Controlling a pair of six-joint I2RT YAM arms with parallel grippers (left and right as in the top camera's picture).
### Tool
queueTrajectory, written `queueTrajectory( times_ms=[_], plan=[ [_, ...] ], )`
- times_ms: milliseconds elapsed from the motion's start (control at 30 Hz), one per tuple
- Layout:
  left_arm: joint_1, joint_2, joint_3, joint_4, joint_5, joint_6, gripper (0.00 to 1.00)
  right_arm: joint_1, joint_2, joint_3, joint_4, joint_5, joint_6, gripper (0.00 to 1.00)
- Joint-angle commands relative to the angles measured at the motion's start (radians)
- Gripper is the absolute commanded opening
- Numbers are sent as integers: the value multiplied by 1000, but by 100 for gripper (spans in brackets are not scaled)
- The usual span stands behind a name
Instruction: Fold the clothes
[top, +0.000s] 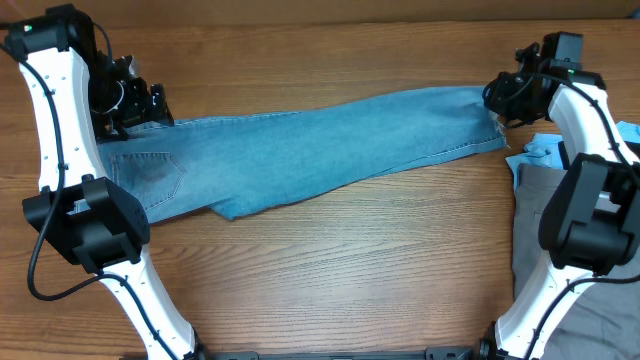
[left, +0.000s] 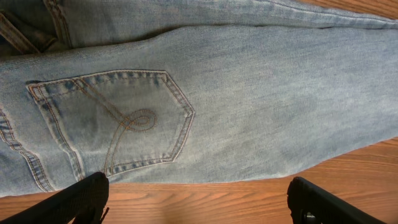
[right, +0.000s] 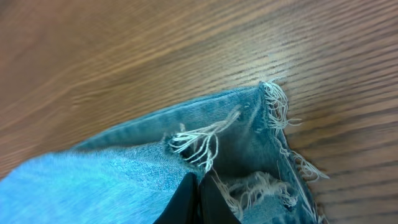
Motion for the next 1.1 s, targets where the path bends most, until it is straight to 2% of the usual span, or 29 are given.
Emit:
queueTrajectory(
  times_ms=[0, 233, 833, 867, 900, 1000, 1033, 1067],
  plan=[
    [2, 11, 21, 5, 5, -10, 95, -18, -138, 10, 5, -35, 16, 4],
    [2, 11, 21, 5, 5, -10, 95, -40, -195, 9, -42, 53, 57, 4],
    [2, 11, 21, 4, 5, -10, 94, -44, -29, 7, 10, 196, 82, 5],
    [2, 11, 21, 4, 5, -10, 94, -43, -29, 7, 13, 196, 82, 12],
    [2, 11, 21, 4, 5, -10, 94, -43, -28, 7, 18, 197, 82, 28],
    [2, 11, 21, 5, 5, -10, 94, -44, -28, 7, 28, 197, 82, 41],
    [2, 11, 21, 5, 5, -10, 94, -44, -28, 7, 28, 200, 82, 53],
    [2, 11, 21, 5, 5, -10, 94, -44, -28, 7, 27, 206, 82, 71]
  ],
)
